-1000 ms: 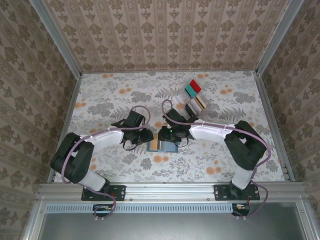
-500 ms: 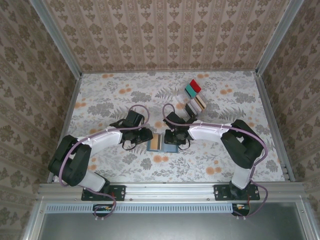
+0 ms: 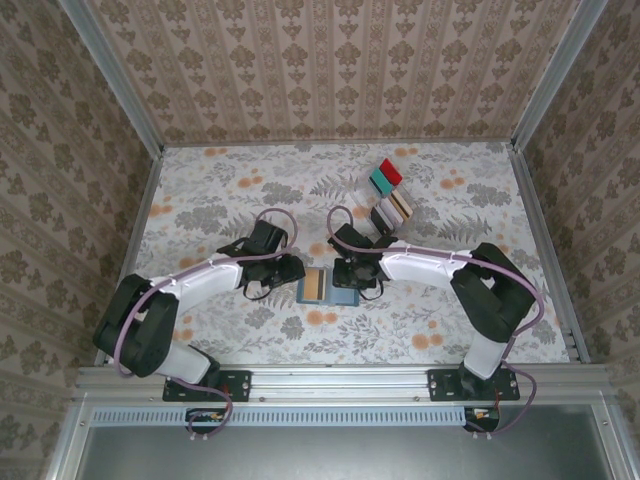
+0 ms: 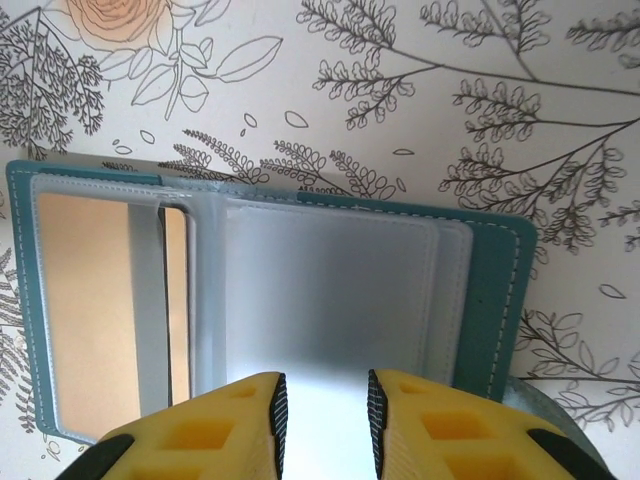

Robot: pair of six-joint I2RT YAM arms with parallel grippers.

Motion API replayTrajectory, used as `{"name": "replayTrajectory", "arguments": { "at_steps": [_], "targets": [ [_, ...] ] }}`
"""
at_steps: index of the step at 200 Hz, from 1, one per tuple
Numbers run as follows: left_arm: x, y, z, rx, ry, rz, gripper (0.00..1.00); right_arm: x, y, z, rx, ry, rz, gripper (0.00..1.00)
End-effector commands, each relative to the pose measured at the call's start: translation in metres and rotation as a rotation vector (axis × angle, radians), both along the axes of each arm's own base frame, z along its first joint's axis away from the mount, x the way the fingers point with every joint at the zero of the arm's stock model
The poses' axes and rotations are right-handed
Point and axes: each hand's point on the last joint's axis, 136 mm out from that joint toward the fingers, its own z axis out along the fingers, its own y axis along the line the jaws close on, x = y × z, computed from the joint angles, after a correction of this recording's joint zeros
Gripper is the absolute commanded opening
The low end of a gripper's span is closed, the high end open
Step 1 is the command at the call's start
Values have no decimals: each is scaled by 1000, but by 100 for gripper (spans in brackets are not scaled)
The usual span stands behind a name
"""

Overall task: Put the credit cards into the card holder
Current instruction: Touch the card holder at the center of the table.

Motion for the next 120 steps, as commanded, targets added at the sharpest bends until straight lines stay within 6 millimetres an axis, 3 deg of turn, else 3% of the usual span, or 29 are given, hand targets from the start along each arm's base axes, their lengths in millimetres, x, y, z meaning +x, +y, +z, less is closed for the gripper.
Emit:
{"name": "replayTrajectory", "arguments": {
  "at_steps": [1,64,120],
  "targets": [
    [5,-11,18,-36,-50,-32,36,0,-15,11,-59,-28,-11,30],
    [3,-34,17,-75,-47,-110,34,-8,-42,-3,-130,9,-74,27],
    [0,-39,8,-69,-16,-127,32,-17,-54,-22,-118,55,-136,27]
  ]
}}
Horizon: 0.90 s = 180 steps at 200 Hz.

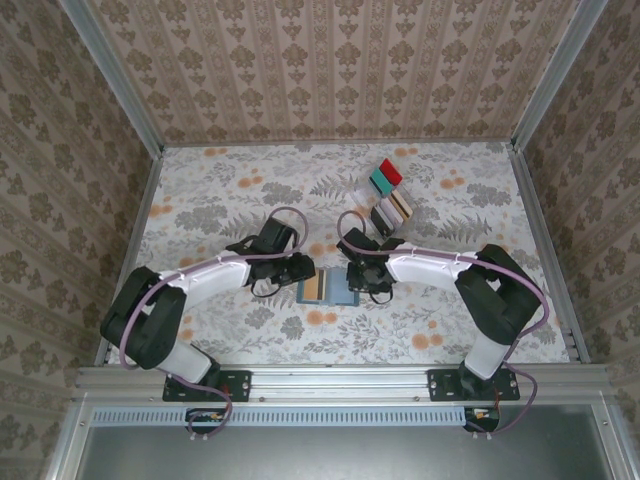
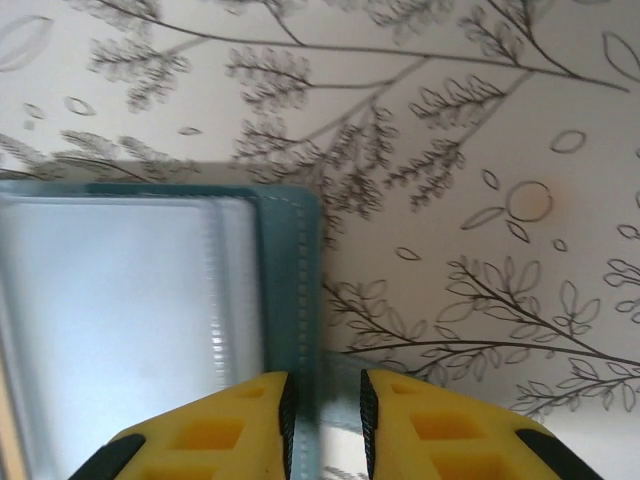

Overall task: Put the credit cards into the card holder
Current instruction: Touch the card holder at the center of the table, then pick up the credit card from the storage box.

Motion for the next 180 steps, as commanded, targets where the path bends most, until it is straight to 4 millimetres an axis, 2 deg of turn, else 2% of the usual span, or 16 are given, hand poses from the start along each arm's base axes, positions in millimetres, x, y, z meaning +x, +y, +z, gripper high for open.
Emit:
{"name": "replayTrajectory", "arguments": {
  "at_steps": [1,32,55,73,80,107,144,163,180],
  "targets": [
    [2,-9,4,-15,-11,-35,32,-6,-10,-4,3,13,-54,27],
    [2,-8,5,-11,-11,-33,32,-14,-10,-20,83,55,-105,27],
    [1,-5,4,-6,-12,-20,31,-12,-8,-14,132,34,-113,27],
    [2,-4,6,-8,-18,-10,31,-3,-1,4,187,-15,-88,29],
    [2,-4,7,-7,-22,-8,31,1,1,11,210,-31,-77,32],
    [6,-1,16,-7,-53,11,31,15,7,49,282,-85,-31,36],
    [11,8,31,-1,-109,45,33,31,-7,105,261,-185,16,47],
    [13,14,42,-10,-146,68,34,43,-21,133,219,-258,38,53],
    [16,21,53,-11,-188,93,37,51,-42,147,133,-290,27,61]
  ]
}}
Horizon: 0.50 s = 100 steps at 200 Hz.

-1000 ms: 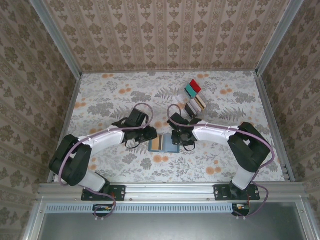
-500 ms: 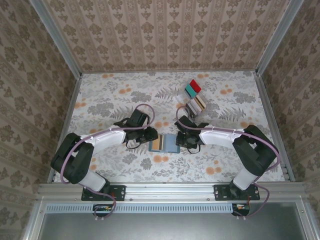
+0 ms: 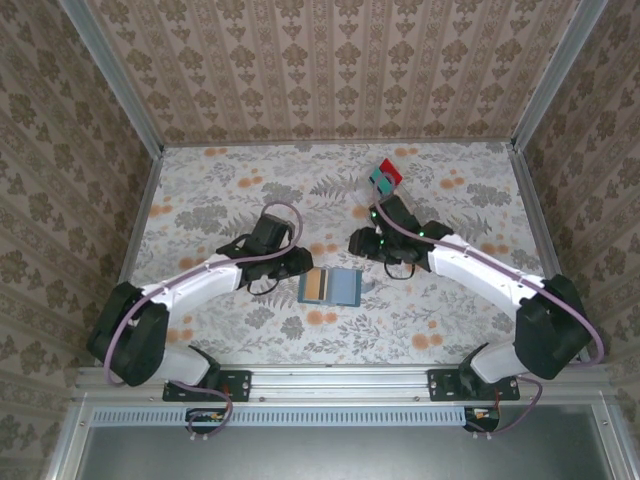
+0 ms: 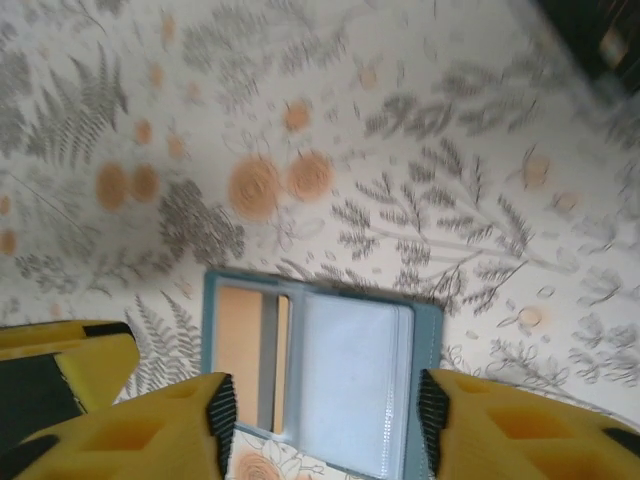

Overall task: Put the credit cards into the card holder
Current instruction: Pick up the credit card from the storage box.

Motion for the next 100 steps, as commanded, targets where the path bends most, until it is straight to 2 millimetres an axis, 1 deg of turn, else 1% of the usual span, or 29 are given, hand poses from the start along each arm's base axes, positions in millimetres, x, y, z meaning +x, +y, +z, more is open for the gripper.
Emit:
{"name": "replayTrajectory", "arguments": {
  "at_steps": [1,5,7,9,17,25,31,33,40,46,55,65,84,98,100],
  "targets": [
    [5,15,14,14,-59,56,37,2,-33,18,-152,-34,11,61],
    [6,17,17,12,-72,63,38,5,-35,21,-164,-48,13,62],
    [6,18,18,13,-76,68,38,5,-37,31,-158,-75,12,63],
    [6,20,20,13,-83,72,39,6,-39,35,-162,-89,10,63],
    [7,24,26,11,-104,87,40,10,-46,45,-186,-126,-13,71],
    [9,28,32,7,-128,103,43,15,-55,53,-212,-160,-55,85],
    [9,33,36,7,-143,116,45,17,-57,59,-214,-190,-65,97],
    [10,34,37,8,-149,122,46,18,-57,61,-211,-203,-64,99],
    [11,38,42,4,-169,136,50,21,-55,67,-199,-245,-32,100],
    [12,42,45,3,-184,147,57,24,-53,73,-187,-292,-3,100],
    [12,47,49,-1,-202,164,67,27,-59,76,-187,-336,-35,100],
    [14,53,54,-8,-225,183,72,30,-64,80,-179,-370,-50,100],
    [15,63,59,-21,-249,208,85,32,-80,78,-239,-337,-98,100],
    [16,70,61,-22,-265,232,99,35,-76,72,-276,-295,-30,100],
    [16,71,61,-22,-267,235,100,36,-74,72,-276,-292,-17,100]
  ]
}}
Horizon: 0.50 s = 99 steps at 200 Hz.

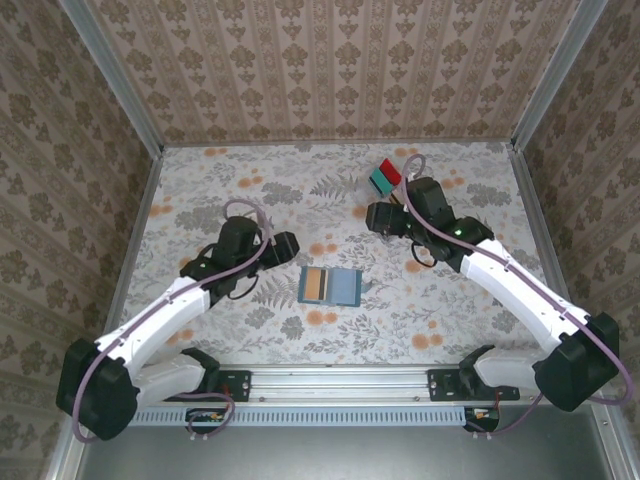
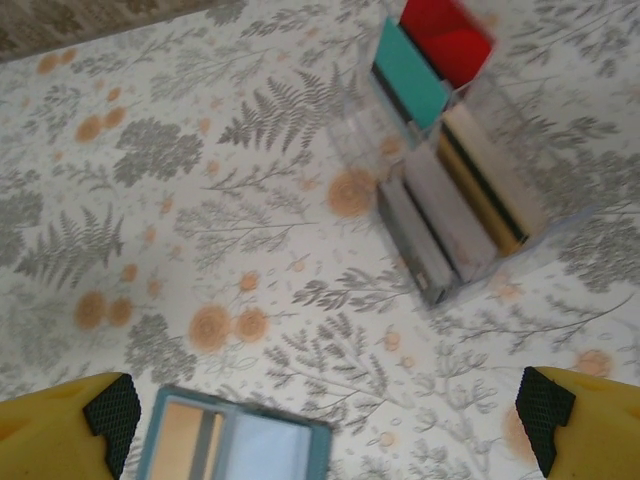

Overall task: Put the credit cards into the card holder
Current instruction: Pick up the credit card from the storage box.

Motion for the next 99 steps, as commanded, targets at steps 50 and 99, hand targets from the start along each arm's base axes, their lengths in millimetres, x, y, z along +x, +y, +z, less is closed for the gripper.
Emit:
{"name": "replayTrajectory", "arguments": {
  "at_steps": [50,99],
  "targets": [
    [11,27,-3,-34,-21,84,100,30,0,-58,-305,248,118,84],
    [15,28,-11,-103,-24,96,100,58,-3,-91,-459,350,103,56]
  ]
}}
